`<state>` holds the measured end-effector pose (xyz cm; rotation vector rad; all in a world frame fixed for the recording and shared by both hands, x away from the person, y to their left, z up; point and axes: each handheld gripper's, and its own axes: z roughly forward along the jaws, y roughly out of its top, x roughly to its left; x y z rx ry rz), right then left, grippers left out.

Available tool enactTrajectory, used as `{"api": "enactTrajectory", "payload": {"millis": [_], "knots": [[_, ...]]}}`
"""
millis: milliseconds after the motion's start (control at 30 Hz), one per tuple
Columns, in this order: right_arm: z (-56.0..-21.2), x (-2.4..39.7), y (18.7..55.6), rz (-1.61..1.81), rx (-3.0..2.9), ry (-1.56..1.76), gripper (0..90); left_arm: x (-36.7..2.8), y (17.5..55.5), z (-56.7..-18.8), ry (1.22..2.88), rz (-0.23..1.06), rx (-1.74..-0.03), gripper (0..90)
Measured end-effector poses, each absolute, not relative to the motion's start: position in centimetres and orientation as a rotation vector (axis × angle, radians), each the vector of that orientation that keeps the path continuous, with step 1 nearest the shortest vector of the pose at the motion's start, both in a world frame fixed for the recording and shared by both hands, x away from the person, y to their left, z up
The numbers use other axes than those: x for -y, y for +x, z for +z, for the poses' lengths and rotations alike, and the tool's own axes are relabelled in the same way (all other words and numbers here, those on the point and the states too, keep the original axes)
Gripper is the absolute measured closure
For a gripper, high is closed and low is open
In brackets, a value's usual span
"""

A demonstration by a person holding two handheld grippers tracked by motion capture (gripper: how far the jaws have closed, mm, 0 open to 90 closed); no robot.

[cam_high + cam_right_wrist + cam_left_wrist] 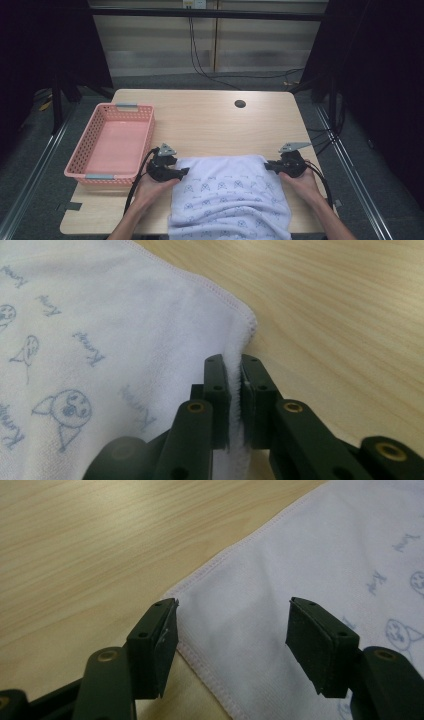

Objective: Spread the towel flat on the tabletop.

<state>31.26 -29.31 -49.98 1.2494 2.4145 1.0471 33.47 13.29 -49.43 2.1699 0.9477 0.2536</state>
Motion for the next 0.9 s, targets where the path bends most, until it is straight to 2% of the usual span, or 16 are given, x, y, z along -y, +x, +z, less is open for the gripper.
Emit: {"api": "enactTrajectory", "payload": {"millis": [133, 300, 367, 400, 500, 533, 633, 767, 833, 900], "knots": [[-49.6, 29.4, 31.0, 1.074, -2.420, 1.252, 86.0, -13.1, 34.1, -49.9, 2.164, 0.291, -0.976, 36.9], [-49.5, 29.5, 30.9, 1.091, -2.422, 1.247, 85.9, -13.5, 34.4, -50.1, 2.169, 0.271, -0.977, 39.1], [-49.5, 29.5, 31.0, 1.091, -2.423, 1.246, 85.9, -13.5, 34.4, -50.1, 2.168, 0.231, -0.926, 52.2], [-49.6, 29.5, 31.1, 1.086, -2.422, 1.254, 86.0, -13.3, 34.2, -50.0, 2.178, 0.223, -0.913, 55.8], [-49.4, 29.6, 31.0, 1.108, -2.423, 1.262, 86.1, -12.9, 34.0, -50.0, 2.186, 0.198, -0.882, 82.5], [-49.2, 29.7, 31.0, 1.124, -2.418, 1.259, 86.2, -12.9, 34.0, -49.9, 2.193, 0.199, -0.877, 86.3], [-48.4, 30.1, 30.7, 1.180, -2.389, 1.264, 86.3, -13.8, 34.2, -49.4, 2.114, 0.115, -0.901, 86.6], [-46.1, 31.7, 30.9, 1.252, -2.319, 1.262, 86.5, -14.3, 34.1, -47.6, 2.026, 0.082, -0.854, 86.6], [-45.2, 32.2, 31.2, 1.298, -2.279, 1.263, 86.6, -14.0, 34.2, -46.7, 2.044, 0.124, -0.833, 86.8], [-44.2, 32.4, 31.5, 1.343, -2.242, 1.263, 86.8, -14.0, 34.4, -45.3, 1.961, 0.076, -0.837, 86.9]]}}
